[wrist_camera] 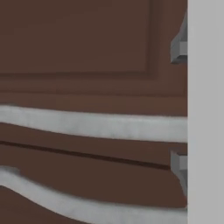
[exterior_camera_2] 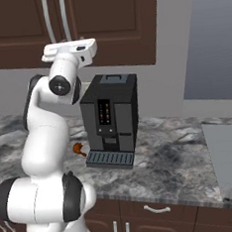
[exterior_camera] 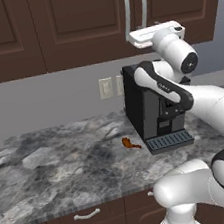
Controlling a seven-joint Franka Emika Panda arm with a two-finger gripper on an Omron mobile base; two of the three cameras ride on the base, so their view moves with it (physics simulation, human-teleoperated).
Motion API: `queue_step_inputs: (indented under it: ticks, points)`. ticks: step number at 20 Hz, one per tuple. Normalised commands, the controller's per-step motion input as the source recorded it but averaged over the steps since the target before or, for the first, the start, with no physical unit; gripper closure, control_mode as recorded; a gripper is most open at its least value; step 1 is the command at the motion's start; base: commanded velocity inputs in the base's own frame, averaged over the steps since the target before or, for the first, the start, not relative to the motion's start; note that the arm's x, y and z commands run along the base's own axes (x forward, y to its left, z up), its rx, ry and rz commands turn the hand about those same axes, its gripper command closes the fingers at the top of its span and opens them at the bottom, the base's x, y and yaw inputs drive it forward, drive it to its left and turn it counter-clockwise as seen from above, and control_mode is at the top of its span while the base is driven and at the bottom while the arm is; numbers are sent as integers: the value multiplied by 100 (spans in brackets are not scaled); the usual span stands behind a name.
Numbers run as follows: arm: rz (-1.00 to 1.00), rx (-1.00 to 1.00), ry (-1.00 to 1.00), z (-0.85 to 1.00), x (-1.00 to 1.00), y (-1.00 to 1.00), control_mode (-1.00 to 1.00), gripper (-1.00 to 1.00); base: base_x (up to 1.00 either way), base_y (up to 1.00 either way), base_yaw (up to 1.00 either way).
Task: Retrieve the tupperware from the cabinet, then place the raw meat into the tupperware to avoid contamination.
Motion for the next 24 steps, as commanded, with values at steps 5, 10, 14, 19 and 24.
queue_step_inputs:
  ticks: [5, 10, 14, 19, 24]
  points:
    - [-3, 0, 0, -4, 30, 23, -100, 100, 0, 0, 0]
    - [-3, 0, 0, 0, 23, 24, -100, 100, 0, 0, 0]
    - [0, -1, 0, 0, 3, 44, -100, 100, 0, 0, 0]
    - [0, -2, 4, -3, 1, 44, -100, 100, 0, 0, 0]
    - [0, -2, 11, -2, 11, 34, -100, 100, 0, 0, 0]
